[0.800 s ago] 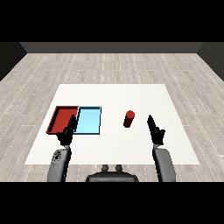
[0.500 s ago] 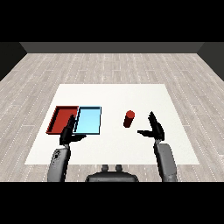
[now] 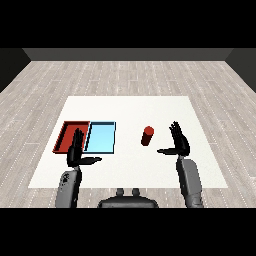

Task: Pick the red can and put it in the red box

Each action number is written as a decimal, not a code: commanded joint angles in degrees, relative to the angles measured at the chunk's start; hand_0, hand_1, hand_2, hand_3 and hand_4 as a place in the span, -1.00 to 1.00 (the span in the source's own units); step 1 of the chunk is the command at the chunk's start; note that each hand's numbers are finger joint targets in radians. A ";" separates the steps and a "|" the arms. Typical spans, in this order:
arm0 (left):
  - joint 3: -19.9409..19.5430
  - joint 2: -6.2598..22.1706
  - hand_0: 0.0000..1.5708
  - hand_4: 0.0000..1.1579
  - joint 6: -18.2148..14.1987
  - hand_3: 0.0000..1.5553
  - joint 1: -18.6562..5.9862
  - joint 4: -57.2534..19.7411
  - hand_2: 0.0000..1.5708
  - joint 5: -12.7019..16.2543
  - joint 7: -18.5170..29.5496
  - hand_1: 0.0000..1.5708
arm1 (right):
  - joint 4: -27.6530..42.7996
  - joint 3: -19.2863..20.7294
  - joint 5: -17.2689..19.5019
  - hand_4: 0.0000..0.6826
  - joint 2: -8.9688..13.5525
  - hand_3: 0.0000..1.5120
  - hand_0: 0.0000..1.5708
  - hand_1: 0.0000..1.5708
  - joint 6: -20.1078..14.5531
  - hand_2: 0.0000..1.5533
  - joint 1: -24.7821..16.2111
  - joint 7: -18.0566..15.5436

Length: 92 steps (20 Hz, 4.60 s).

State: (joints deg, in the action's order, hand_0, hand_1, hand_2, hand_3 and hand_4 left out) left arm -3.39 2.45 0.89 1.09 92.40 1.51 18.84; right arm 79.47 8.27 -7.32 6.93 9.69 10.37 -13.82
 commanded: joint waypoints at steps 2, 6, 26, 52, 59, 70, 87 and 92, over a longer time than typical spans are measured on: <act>-0.42 -0.07 -1.00 -1.00 0.34 -1.00 -2.21 -1.79 -1.00 0.89 1.03 -1.00 | -4.05 0.44 0.28 -1.00 0.14 -1.00 -1.00 -1.00 0.81 -1.00 1.07 -5.61; -2.81 2.42 -1.00 -1.00 3.05 -1.00 -2.55 -1.84 -1.00 3.16 1.75 -1.00 | 0.70 2.28 -2.76 -1.00 2.26 -1.00 -1.00 -1.00 1.76 -1.00 0.34 -0.36; -2.50 1.27 -1.00 -1.00 0.74 -1.00 -4.43 -4.31 -1.00 1.78 1.99 -1.00 | -17.63 1.36 -2.22 -1.00 -1.54 -1.00 -1.00 -1.00 -1.17 -1.00 9.76 -8.00; -1.73 0.64 -1.00 -1.00 4.05 -1.00 3.81 0.47 -1.00 4.62 5.23 -1.00 | -39.11 0.58 -3.10 -1.00 -5.67 -1.00 -1.00 -1.00 -3.28 -1.00 19.46 -17.23; -1.00 0.76 -1.00 -1.00 2.82 -1.00 2.54 1.59 -1.00 3.76 2.81 -1.00 | -53.98 3.66 -3.71 -1.00 -5.00 -1.00 -1.00 -1.00 -2.04 -1.00 28.06 -23.01; -1.18 0.81 -1.00 -1.00 2.91 -1.00 2.28 3.41 -1.00 4.77 0.95 -1.00 | -57.87 2.79 -2.48 -1.00 -5.30 -1.00 -1.00 -1.00 -2.03 -1.00 30.55 -25.87; -1.44 -0.03 -1.00 -1.00 0.16 -1.00 -1.46 -0.23 -1.00 2.35 1.96 -1.00 | -58.72 3.13 -3.08 -1.00 -5.75 -1.00 -1.00 -1.00 -3.16 -1.00 29.45 -25.14; 2.72 -2.29 -1.00 -1.00 -0.99 -1.00 1.64 4.77 -1.00 0.91 -0.74 -1.00 | -59.45 3.67 -3.37 -1.00 -4.58 -1.00 -1.00 -1.00 -3.97 -1.00 34.01 -20.91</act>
State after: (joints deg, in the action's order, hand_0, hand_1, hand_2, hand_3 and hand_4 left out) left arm -4.39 2.56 2.39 1.58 93.97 4.85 20.46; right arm 20.23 12.05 -10.88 3.01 7.48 43.11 -35.96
